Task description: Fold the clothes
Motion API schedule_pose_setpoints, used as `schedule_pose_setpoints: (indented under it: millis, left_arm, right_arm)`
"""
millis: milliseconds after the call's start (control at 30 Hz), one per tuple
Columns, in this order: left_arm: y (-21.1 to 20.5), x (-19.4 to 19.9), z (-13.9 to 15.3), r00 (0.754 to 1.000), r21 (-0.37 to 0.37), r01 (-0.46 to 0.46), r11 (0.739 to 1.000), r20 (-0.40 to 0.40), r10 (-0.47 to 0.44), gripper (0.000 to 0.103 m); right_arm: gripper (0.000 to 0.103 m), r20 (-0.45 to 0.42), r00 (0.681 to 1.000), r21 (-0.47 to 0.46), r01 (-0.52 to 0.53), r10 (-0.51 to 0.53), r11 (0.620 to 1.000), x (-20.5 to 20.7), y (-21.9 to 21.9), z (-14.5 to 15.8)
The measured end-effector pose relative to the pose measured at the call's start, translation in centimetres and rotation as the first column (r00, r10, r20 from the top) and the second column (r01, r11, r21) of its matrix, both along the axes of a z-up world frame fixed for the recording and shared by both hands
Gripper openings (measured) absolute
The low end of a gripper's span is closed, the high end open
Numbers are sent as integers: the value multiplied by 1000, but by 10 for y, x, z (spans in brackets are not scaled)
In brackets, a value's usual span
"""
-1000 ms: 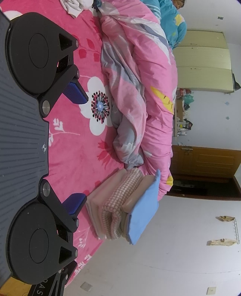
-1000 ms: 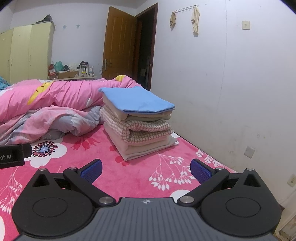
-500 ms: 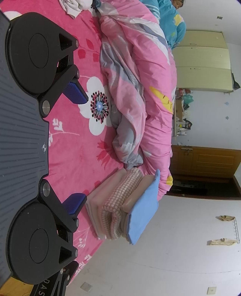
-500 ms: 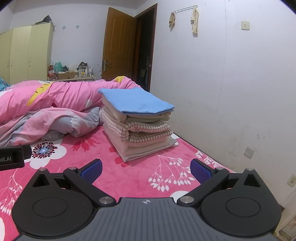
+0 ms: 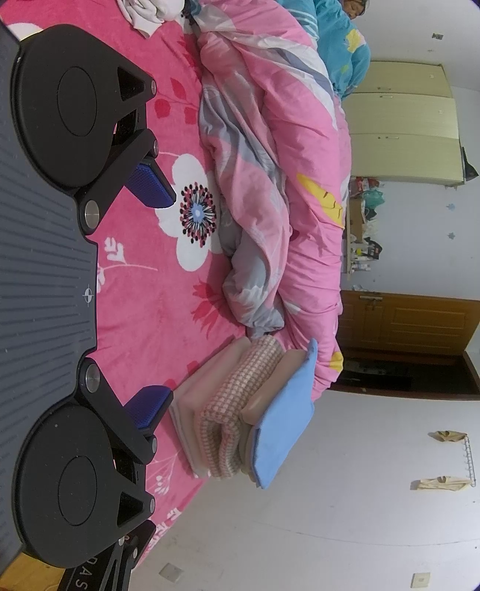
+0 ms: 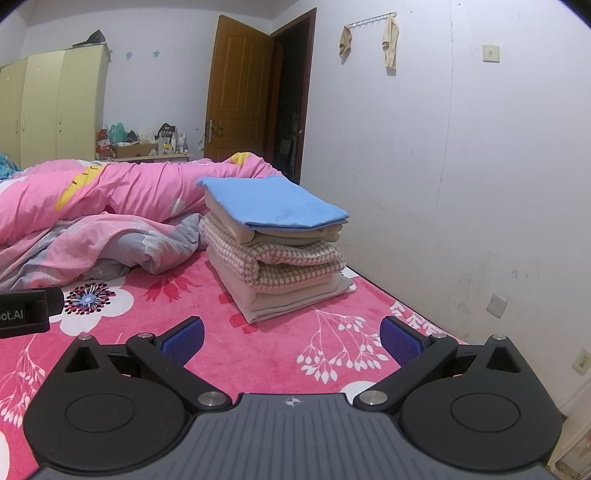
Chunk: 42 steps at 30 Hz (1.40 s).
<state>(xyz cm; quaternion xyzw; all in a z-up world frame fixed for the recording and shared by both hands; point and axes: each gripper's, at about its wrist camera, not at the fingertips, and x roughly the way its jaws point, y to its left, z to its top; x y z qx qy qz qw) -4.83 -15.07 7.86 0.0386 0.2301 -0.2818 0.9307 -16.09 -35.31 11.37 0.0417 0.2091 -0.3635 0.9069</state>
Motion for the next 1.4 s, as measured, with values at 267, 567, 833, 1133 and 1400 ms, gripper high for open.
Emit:
schedule_pose_setpoints:
  millis: [267,567,833,1133,1400]
  left_arm:
    - [1,-1,-1,1000,2,3,1000,-2,-3,103]
    - [1,-2,0,1000,-4,7,1000,3,-7,103]
    - [2,-2,-1,1000,-4,6,1000,-2,-6,103]
    - [2,-2,-1,1000,-4,8,1000,-3,-8,103]
    - [2,-2,-1,1000,-3,8,1000,-5,-8,103]
  right_arm:
    - [103,-3,1000,0,1,-1,1000,-1,1,0]
    - [103,-4,1000,-2,8,-9,1000,-2,2,-1]
    - [103,-8,1000,-5,6,-6,1000,-3,2,-1]
    - [103,-7,1000,-5,8,-8,1000,-2,2,-2]
    - [103,-8,1000,-5,7,-7,1000,-3,2,-2]
